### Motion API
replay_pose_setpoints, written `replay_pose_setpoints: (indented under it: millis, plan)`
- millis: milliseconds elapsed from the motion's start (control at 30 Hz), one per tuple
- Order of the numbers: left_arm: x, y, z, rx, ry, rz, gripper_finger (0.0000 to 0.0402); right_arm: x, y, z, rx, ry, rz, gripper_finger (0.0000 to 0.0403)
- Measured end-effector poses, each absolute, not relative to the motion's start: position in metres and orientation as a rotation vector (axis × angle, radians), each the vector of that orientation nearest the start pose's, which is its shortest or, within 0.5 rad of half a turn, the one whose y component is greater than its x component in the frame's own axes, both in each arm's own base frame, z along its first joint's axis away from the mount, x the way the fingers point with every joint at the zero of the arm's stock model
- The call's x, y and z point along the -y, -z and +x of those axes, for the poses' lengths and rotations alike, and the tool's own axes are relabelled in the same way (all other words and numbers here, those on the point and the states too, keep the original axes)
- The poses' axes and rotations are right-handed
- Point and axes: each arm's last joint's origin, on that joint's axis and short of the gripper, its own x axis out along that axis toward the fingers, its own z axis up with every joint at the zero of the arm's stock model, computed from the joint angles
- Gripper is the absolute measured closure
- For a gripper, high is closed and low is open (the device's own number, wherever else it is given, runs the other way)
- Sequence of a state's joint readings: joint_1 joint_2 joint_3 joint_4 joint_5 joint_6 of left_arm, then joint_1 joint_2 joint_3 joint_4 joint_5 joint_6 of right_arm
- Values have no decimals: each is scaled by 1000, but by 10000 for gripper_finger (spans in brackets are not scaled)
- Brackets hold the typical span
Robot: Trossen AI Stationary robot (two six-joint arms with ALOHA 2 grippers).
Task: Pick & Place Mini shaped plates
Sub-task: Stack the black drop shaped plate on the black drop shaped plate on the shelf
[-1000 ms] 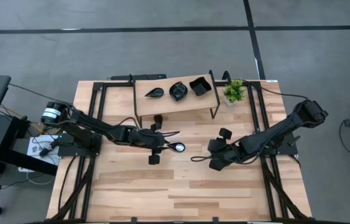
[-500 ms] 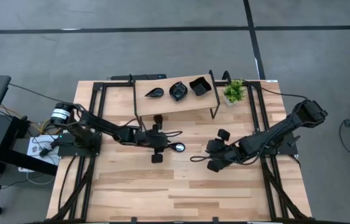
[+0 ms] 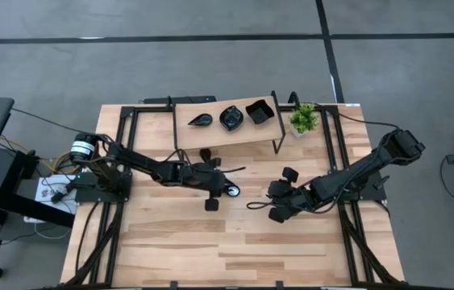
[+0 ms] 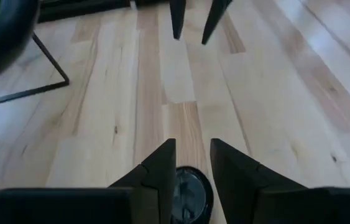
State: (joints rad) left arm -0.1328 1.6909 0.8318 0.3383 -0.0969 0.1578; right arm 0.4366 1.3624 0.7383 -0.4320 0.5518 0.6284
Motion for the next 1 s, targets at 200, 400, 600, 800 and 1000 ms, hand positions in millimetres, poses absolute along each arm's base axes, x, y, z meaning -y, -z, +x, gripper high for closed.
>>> replay_pose_setpoints:
  millis: [200, 400, 600, 800, 1000]
  plan:
    - [38, -158, 332, -656, 92, 55, 300, -90, -187, 228, -844, 381, 74, 280]
    - [41, -149, 329, -726, 126, 116, 300, -90, -187, 228, -843, 381, 71, 280]
    - [42, -148, 329, -727, 154, 222, 300, -90, -187, 228, -843, 381, 72, 280]
    - [40, -150, 331, -696, 146, 365, 300, -90, -187, 228, -844, 379, 73, 280]
    - [41, -163, 333, -604, 139, 363, 300, -90, -187, 228, -843, 381, 72, 280]
